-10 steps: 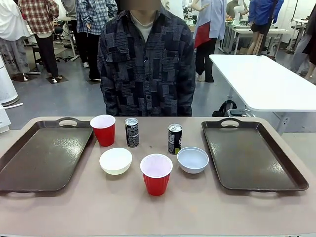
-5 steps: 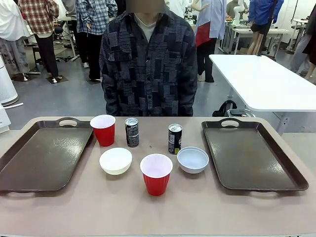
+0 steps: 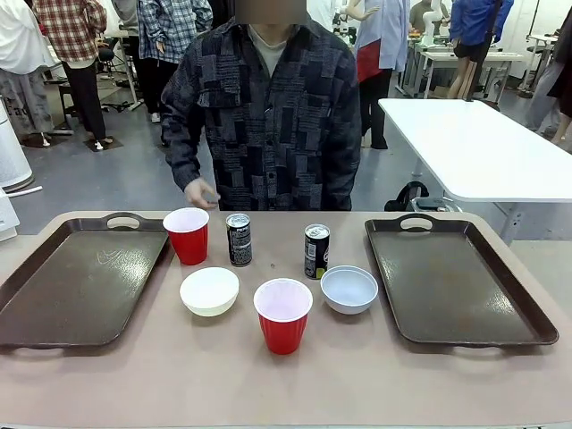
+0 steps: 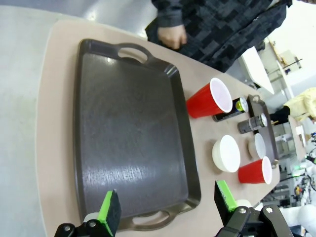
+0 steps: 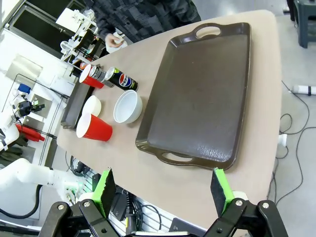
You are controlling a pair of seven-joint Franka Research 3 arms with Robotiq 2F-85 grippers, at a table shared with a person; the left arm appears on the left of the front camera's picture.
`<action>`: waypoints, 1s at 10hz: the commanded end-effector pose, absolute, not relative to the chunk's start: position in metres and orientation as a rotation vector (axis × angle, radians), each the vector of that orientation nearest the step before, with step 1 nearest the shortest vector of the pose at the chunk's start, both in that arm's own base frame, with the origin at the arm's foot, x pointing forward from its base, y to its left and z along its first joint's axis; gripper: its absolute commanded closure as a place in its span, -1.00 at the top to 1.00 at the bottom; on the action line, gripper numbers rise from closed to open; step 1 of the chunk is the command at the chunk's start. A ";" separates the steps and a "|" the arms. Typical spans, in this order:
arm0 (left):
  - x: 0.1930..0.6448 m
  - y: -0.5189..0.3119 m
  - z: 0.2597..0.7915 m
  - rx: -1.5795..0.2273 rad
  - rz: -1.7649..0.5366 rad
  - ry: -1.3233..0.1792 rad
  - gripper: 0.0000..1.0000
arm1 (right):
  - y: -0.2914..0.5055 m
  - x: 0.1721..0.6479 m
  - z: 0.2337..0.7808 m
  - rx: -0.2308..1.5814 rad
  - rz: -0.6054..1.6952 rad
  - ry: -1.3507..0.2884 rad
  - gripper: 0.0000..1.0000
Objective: Prepare tableware on both trays.
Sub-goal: Pick up a Picnic Bowl from the table and place it on a Handle tray.
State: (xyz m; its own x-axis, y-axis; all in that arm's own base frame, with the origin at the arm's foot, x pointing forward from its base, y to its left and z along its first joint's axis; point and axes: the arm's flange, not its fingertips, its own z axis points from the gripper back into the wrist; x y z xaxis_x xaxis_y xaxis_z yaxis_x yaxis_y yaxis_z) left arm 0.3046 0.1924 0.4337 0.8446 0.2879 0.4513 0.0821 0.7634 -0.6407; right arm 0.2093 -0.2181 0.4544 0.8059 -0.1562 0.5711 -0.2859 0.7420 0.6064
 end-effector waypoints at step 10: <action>0.304 0.193 0.433 -0.718 0.121 -0.571 1.00 | -0.064 0.230 0.529 0.355 0.324 -0.391 1.00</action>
